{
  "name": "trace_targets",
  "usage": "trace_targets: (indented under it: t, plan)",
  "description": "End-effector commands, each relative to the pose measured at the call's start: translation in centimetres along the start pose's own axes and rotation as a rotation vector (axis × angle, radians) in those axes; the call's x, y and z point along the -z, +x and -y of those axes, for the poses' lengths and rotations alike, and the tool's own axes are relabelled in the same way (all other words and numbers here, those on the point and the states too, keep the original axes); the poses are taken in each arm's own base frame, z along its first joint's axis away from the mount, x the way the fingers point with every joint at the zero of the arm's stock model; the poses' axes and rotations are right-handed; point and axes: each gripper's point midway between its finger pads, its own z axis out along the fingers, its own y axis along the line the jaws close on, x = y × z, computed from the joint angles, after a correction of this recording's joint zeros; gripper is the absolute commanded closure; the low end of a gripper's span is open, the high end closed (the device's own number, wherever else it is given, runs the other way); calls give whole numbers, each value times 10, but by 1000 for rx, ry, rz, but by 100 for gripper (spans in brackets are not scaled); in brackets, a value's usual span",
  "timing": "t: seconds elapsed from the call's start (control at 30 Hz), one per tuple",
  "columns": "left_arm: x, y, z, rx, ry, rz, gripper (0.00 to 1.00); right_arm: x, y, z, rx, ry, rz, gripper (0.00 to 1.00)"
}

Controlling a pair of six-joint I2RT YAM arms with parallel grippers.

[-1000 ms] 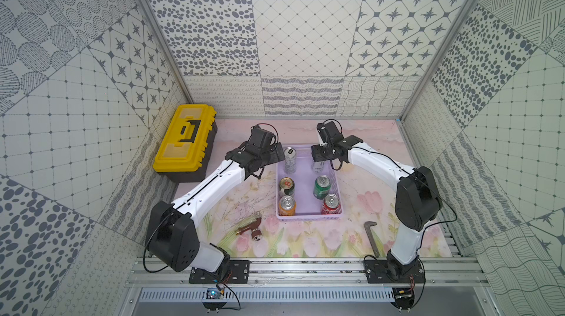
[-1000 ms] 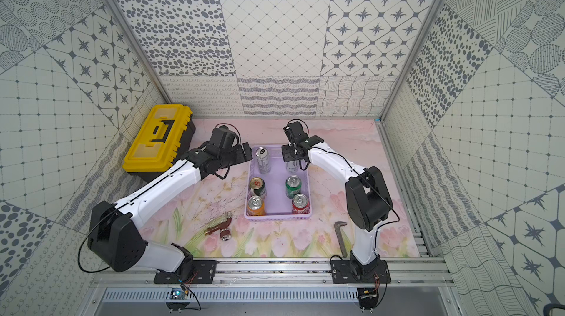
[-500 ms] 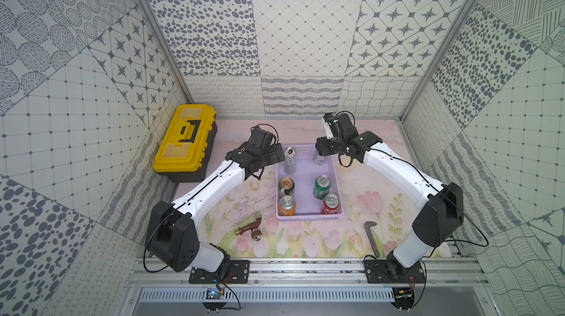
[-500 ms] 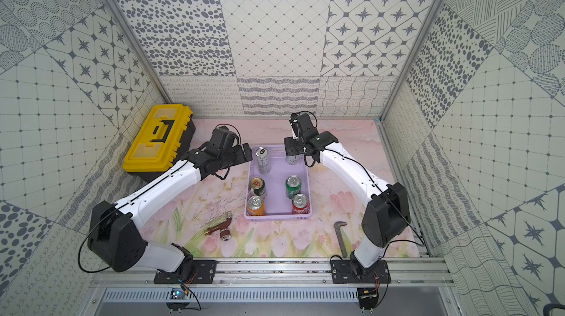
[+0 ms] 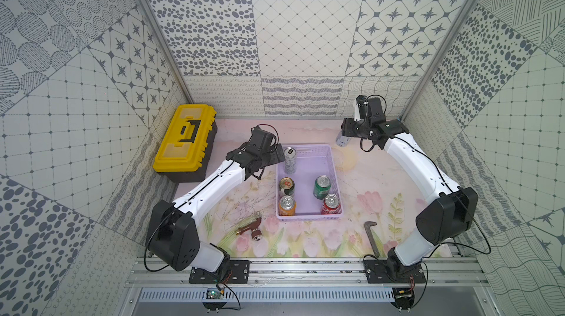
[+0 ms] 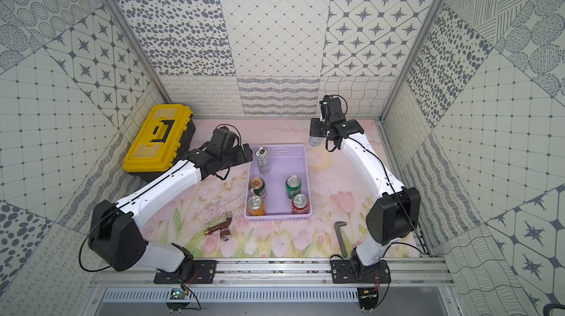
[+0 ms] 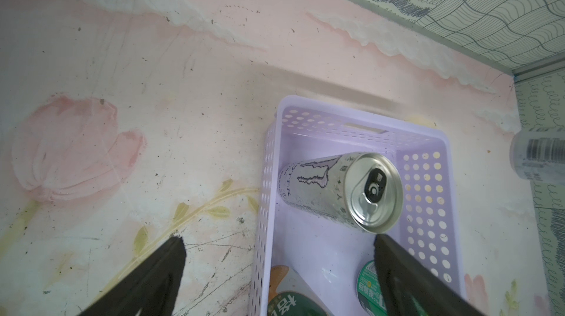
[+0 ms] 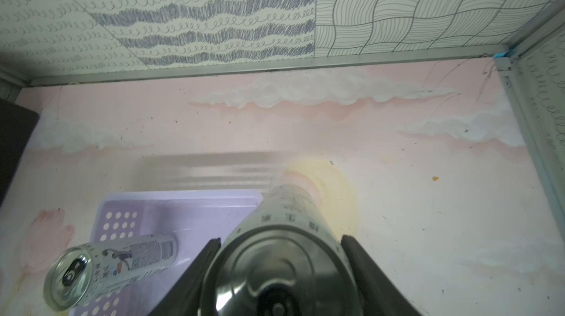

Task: Take out the drinks from the basket
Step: Place the drink at the center of the board.

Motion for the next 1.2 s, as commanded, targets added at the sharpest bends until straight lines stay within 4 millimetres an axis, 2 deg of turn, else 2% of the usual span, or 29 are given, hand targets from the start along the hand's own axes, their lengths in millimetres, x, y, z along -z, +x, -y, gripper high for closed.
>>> trace_targets:
  t: [0.0,0.07,0.23,0.43,0.73,1.1,1.17]
  plan:
    - [-3,0,-2,8,-1,-3,0,-17,-28,3,-52,-8,71,60]
    - [-2,0,-2,8,-1,-2,0,-37,-25,6,-35,14,47,60]
    - [-2,-1,-1,4,2,0,0,-78,-16,-1,-12,10,-7,61]
    - [-1,-1,-1,3,2,-1,0,-109,-7,-1,-19,26,-59,61]
    - [-3,2,0,-1,11,-12,0,-123,1,3,-16,58,-94,61]
    - [-5,3,3,-9,20,-24,0,-137,18,8,-2,93,-153,54]
    - [-6,3,3,-11,21,-27,0,-136,18,8,-3,94,-153,48]
